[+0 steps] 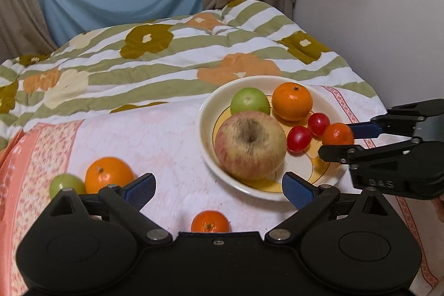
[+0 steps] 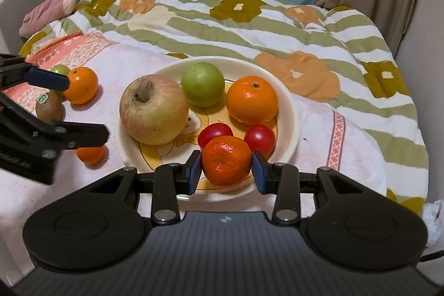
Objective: Organize fruits
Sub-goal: 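Withdraw both open grippers from the bowl toward the kiwi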
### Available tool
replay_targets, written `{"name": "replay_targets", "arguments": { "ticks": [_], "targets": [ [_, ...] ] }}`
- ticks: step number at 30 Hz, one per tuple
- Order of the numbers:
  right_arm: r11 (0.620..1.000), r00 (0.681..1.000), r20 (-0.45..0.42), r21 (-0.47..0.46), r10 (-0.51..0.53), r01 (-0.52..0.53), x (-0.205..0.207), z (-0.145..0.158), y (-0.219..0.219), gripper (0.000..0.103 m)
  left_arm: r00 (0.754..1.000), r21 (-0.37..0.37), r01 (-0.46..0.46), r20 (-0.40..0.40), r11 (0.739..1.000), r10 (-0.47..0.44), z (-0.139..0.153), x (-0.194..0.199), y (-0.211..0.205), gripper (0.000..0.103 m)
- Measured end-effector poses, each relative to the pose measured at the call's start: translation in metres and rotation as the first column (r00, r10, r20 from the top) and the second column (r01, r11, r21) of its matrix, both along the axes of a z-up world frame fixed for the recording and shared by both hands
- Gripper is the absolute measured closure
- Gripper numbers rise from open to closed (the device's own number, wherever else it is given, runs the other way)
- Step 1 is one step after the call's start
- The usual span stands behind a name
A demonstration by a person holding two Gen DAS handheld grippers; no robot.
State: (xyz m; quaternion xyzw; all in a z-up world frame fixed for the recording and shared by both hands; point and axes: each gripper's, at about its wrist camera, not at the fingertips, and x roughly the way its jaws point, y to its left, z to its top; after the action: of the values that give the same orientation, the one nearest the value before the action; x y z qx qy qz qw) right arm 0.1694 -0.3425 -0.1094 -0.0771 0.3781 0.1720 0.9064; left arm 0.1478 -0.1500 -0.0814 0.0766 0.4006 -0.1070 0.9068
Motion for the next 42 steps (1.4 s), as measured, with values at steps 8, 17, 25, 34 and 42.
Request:
{"name": "replay_targets", "arguments": {
  "ticks": [8, 17, 25, 34, 42],
  "targets": [
    [1.0, 1.0, 0.016, -0.024, 0.008, -0.008, 0.005, -0.006, 0.0, 0.04, 0.999, -0.016, -0.047, -0.001, 0.999, 0.047, 0.002, -0.006, 0.009, 0.003],
    [0.999, 0.996, 0.083, -0.014, -0.028, 0.029, -0.016, 0.011, -0.003, 0.005, 0.997, -0.029, -0.08, 0.016, 0.996, 0.08, 0.012, -0.025, 0.016, 0.003],
    [0.999, 0.993, 0.108, -0.033, -0.036, 0.04, -0.037, 0.038, 0.001, 0.005, 0.992, -0.027, -0.101, 0.07, 0.995, 0.103, 0.036, -0.048, 0.027, 0.003],
    [0.996, 0.989, 0.115, -0.004, -0.09, 0.091, -0.059, 0.068, 0.006, 0.004, 0.982, -0.029, -0.129, 0.133, 0.991, 0.131, 0.06, -0.071, 0.05, 0.003],
    [0.978, 0.97, 0.136, 0.091, -0.2, 0.189, -0.091, 0.097, 0.032, 0.0, 0.976, -0.023, -0.103, 0.189, 0.994, 0.105, 0.075, -0.088, 0.085, 0.003]
  ]
}}
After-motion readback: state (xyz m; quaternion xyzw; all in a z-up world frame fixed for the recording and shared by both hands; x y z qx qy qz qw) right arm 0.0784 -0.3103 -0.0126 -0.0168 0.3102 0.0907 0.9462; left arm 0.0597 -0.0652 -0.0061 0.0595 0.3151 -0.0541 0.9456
